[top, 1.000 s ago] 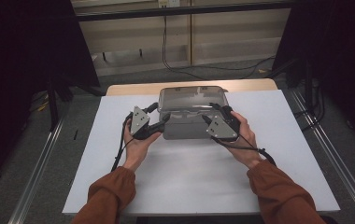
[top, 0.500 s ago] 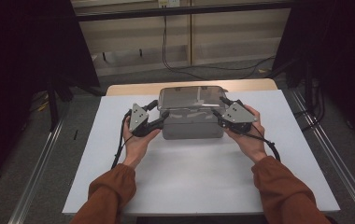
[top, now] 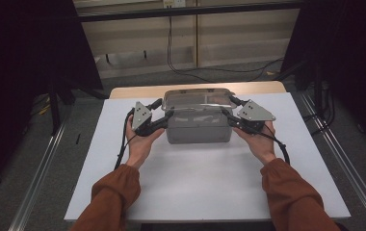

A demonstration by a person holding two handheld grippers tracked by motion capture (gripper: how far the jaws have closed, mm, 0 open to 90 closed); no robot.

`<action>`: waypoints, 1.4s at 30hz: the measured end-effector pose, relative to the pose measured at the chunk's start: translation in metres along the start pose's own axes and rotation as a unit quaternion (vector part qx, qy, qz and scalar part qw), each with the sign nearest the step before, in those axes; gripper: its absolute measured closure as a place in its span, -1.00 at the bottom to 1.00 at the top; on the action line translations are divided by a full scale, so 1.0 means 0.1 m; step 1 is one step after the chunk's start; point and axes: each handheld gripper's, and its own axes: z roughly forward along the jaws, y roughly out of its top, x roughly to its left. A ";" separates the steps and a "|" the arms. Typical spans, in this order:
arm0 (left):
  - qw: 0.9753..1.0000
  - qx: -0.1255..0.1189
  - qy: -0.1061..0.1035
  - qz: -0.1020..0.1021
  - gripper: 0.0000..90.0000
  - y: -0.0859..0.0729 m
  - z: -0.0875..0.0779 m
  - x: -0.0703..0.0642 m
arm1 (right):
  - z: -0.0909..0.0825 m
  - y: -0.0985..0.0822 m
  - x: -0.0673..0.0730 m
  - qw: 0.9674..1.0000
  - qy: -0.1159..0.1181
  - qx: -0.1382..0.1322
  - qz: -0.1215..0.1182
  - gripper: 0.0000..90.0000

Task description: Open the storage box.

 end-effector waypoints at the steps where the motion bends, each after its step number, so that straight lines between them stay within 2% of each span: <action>1: 1.000 0.001 0.000 0.001 -0.02 0.00 0.01 0.00 | 0.00 0.00 -0.01 1.000 0.000 -0.003 0.006 0.18; 7: 1.000 0.000 0.004 0.000 -0.04 0.05 0.07 0.03 | 0.01 -0.02 -0.07 1.000 -0.001 -0.013 0.028 0.22; 9: 1.000 0.002 0.002 0.003 -0.04 0.07 0.08 0.04 | 0.01 -0.04 -0.12 0.999 -0.001 -0.022 0.049 0.27; 12: 1.000 0.002 0.003 0.001 -0.04 0.09 0.10 0.06 | 0.01 -0.05 -0.15 0.998 0.002 -0.024 0.062 0.28; 14: 1.000 0.002 0.003 -0.004 0.04 0.09 0.11 0.07 | 0.02 -0.04 -0.18 0.998 0.007 -0.024 0.063 0.29; 19: 1.000 -0.001 0.007 -0.010 0.05 0.09 0.15 0.10 | 0.05 0.00 -0.22 0.997 0.012 -0.026 0.070 0.28; 23: 1.000 0.001 0.013 -0.002 0.06 0.10 0.16 0.14 | 0.07 0.00 -0.26 0.996 0.013 -0.028 0.079 0.27; 24: 1.000 -0.002 0.015 0.009 0.02 0.11 0.18 0.16 | 0.08 0.01 -0.27 0.996 0.014 -0.031 0.083 0.27; 26: 1.000 -0.003 0.019 0.015 -0.02 0.12 0.19 0.18 | 0.08 0.01 -0.28 0.996 0.015 -0.031 0.084 0.27; 28: 1.000 -0.004 0.020 0.007 -0.03 0.14 0.21 0.20 | 0.10 0.03 -0.30 0.995 0.014 -0.034 0.090 0.27; 29: 1.000 -0.003 0.019 0.012 -0.02 0.15 0.22 0.22 | 0.11 0.04 -0.30 0.995 0.014 -0.035 0.091 0.28; 32: 1.000 -0.003 0.019 0.005 0.05 0.14 0.26 0.24 | 0.13 0.06 -0.32 0.994 0.008 -0.042 0.096 0.27; 33: 1.000 -0.001 0.021 0.011 0.08 0.14 0.27 0.25 | 0.14 0.07 -0.33 0.995 0.008 -0.042 0.096 0.28; 35: 1.000 -0.002 0.023 0.008 0.09 0.14 0.29 0.27 | 0.14 0.07 -0.35 0.994 0.009 -0.043 0.098 0.28; 38: 1.000 0.005 0.020 0.022 0.16 0.14 0.31 0.29 | 0.15 0.07 -0.37 0.994 0.009 -0.042 0.100 0.30; 42: 1.000 0.003 0.021 0.022 0.20 0.15 0.36 0.31 | 0.18 0.09 -0.39 0.994 0.010 -0.043 0.100 0.31</action>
